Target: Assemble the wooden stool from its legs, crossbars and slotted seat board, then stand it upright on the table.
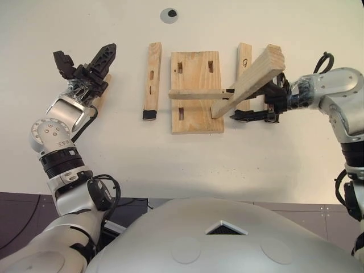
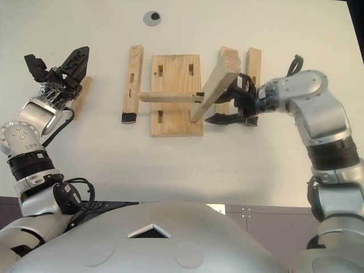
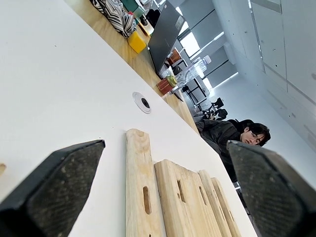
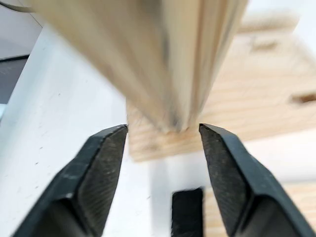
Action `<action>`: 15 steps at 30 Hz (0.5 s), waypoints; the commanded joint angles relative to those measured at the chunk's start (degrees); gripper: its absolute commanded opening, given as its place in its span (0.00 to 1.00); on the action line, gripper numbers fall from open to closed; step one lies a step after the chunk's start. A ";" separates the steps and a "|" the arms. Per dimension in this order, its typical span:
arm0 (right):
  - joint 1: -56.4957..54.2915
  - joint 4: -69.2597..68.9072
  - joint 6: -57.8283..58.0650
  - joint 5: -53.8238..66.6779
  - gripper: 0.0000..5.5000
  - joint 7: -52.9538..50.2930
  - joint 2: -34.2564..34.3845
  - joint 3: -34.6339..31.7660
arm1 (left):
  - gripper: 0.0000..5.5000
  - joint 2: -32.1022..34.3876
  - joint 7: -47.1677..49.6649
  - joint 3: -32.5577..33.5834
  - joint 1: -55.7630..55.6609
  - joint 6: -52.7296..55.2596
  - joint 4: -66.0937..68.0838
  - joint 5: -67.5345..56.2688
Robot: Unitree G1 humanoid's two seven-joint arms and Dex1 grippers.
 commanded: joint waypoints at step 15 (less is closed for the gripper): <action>3.31 -1.54 21.03 -5.58 0.73 -46.00 22.46 -13.10 | 0.83 -0.21 0.17 -1.12 -0.71 -0.43 0.07 1.15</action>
